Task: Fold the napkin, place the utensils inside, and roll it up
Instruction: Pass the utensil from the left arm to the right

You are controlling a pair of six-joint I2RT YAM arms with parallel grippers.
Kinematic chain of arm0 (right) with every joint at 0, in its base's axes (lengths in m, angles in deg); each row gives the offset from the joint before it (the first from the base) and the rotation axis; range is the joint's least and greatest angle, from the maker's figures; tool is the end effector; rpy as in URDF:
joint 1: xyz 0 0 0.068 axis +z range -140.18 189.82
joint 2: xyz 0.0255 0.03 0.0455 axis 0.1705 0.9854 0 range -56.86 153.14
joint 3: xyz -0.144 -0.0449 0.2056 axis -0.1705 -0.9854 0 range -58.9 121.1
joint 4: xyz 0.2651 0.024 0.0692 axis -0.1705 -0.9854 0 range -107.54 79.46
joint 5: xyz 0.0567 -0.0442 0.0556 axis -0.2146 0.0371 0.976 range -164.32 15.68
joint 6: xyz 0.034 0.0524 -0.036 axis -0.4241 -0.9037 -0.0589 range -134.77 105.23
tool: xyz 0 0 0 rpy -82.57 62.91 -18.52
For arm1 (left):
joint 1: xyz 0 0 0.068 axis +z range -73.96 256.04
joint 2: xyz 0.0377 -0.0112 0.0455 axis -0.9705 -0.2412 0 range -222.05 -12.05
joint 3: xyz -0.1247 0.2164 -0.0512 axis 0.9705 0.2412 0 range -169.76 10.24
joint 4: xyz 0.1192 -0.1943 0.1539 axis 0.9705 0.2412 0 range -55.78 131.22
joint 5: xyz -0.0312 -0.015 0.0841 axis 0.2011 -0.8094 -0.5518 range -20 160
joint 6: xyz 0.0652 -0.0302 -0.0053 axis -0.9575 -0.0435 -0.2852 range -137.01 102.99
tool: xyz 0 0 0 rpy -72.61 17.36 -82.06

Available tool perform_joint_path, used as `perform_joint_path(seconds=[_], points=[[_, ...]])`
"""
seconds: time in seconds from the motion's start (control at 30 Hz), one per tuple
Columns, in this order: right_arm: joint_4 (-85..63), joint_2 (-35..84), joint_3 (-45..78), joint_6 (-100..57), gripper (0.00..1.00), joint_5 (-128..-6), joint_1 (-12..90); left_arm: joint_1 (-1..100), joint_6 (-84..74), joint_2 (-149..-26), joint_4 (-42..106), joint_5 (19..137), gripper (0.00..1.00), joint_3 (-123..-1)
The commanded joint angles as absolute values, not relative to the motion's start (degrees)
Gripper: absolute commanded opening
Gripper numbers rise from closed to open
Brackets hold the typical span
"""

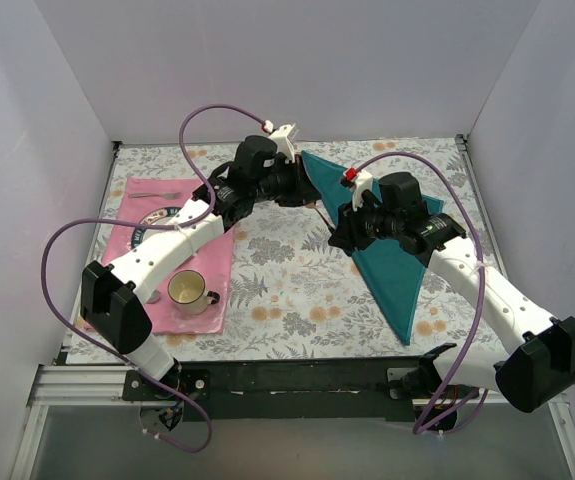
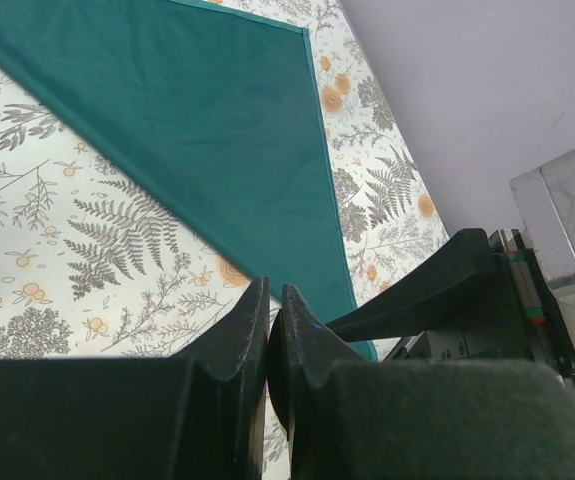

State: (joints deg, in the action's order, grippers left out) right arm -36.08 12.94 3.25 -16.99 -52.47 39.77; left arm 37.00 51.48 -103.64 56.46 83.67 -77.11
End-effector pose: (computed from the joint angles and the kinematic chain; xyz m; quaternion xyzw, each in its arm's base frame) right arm 0.2562 0.1734 0.2980 -0.2945 0.8169 0.2896 0.4026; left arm 0.3081 -0.2681 0.3408 -0.1540 0.8324 -0.4814 0.2273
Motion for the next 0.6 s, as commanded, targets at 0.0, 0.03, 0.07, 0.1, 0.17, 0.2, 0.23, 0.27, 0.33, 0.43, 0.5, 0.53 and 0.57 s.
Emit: perform_joint_path(seconds=[0.0,0.03,0.07,0.1,0.17,0.2,0.23,0.27,0.33,0.43,0.5,0.53,0.57], points=[[-33.39,12.31,5.79,-15.56,0.39,-50.05,39.96,37.99,52.95,-102.75,55.14,87.75,0.00,-78.79],[-33.30,12.31,5.88,-15.39,0.39,-50.32,39.96,38.07,53.21,-103.01,55.05,88.10,0.00,-78.88],[-33.13,12.31,6.05,-15.30,0.40,-50.50,39.96,38.25,53.39,-103.10,55.05,88.80,0.00,-78.97],[-32.69,12.31,6.05,-15.30,0.40,-50.58,40.05,38.25,53.48,-103.45,55.05,89.16,0.00,-78.97],[-32.51,12.57,6.58,-15.38,0.39,-50.94,40.05,38.34,53.83,-103.72,55.14,89.86,0.00,-79.23],[-33.03,13.10,7.01,-15.21,0.38,-51.20,39.96,38.34,53.83,-103.80,55.14,90.21,0.00,-79.15],[-33.21,13.28,7.28,-15.03,0.38,-51.64,40.05,38.43,53.75,-103.81,55.32,90.22,0.00,-79.14],[-33.39,13.45,7.46,-15.03,0.38,-51.81,40.05,38.43,53.48,-103.98,55.49,90.22,0.00,-79.23],[-33.48,13.37,7.81,-14.95,0.38,-52.25,40.05,38.52,53.31,-104.42,56.54,90.22,0.00,-79.67],[-34.26,13.72,8.07,-14.95,0.23,-52.00,40.05,38.86,53.57,-104.77,57.07,90.74,0.00,-79.76],[-34.71,14.24,7.99,-14.95,0.13,-51.64,40.05,39.57,54.97,-104.69,56.38,91.70,0.00,-79.58],[-34.71,14.24,7.38,-14.95,0.09,-51.29,40.05,39.83,55.32,-104.60,56.20,92.41,0.00,-79.58],[-34.53,14.16,7.11,-14.95,0.09,-51.03,39.96,40.27,55.59,-104.51,56.02,92.85,0.00,-79.67]])
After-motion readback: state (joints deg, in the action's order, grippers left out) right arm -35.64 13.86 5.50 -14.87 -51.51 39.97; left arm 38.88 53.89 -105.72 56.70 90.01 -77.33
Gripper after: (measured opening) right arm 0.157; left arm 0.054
